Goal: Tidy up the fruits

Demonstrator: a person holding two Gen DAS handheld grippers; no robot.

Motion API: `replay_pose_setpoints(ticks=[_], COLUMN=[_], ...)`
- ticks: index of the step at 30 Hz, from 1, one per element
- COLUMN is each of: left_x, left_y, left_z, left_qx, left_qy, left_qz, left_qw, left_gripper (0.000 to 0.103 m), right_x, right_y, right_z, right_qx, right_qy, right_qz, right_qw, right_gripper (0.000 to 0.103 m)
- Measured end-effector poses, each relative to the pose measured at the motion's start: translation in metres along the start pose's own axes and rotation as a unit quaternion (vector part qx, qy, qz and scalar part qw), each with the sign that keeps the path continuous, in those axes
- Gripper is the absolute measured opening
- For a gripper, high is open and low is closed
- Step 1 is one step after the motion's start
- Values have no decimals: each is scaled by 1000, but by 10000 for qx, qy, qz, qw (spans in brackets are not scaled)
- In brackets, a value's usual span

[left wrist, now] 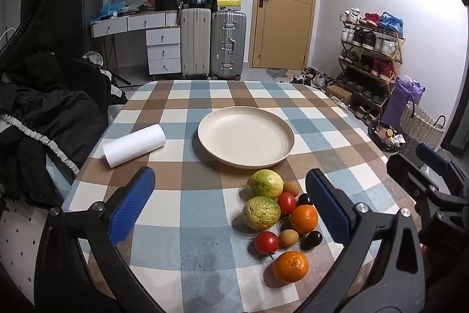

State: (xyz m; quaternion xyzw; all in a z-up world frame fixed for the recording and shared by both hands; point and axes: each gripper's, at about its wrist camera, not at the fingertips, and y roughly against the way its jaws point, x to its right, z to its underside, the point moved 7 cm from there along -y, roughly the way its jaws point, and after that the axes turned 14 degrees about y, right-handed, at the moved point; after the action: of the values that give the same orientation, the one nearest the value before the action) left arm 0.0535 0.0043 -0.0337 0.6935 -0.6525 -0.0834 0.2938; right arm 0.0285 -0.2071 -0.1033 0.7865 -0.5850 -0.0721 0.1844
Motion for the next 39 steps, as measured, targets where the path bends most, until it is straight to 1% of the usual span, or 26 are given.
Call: replay_pose_setpoints(ticks=[8, 39], left_x=[-1, -1], left_y=[2, 6], left_z=[-1, -2], left_qx=[53, 41], left_qy=[38, 48], left_qz=[41, 88], left_qw=[10000, 9999], left_gripper=[103, 103], right_x=[-6, -5], right_y=[0, 4], right_z=[1, 0], right_qx=[36, 26], right_qy=[58, 40], right_qz=[-47, -67], right_qw=[10000, 10000], right_gripper=[103, 103])
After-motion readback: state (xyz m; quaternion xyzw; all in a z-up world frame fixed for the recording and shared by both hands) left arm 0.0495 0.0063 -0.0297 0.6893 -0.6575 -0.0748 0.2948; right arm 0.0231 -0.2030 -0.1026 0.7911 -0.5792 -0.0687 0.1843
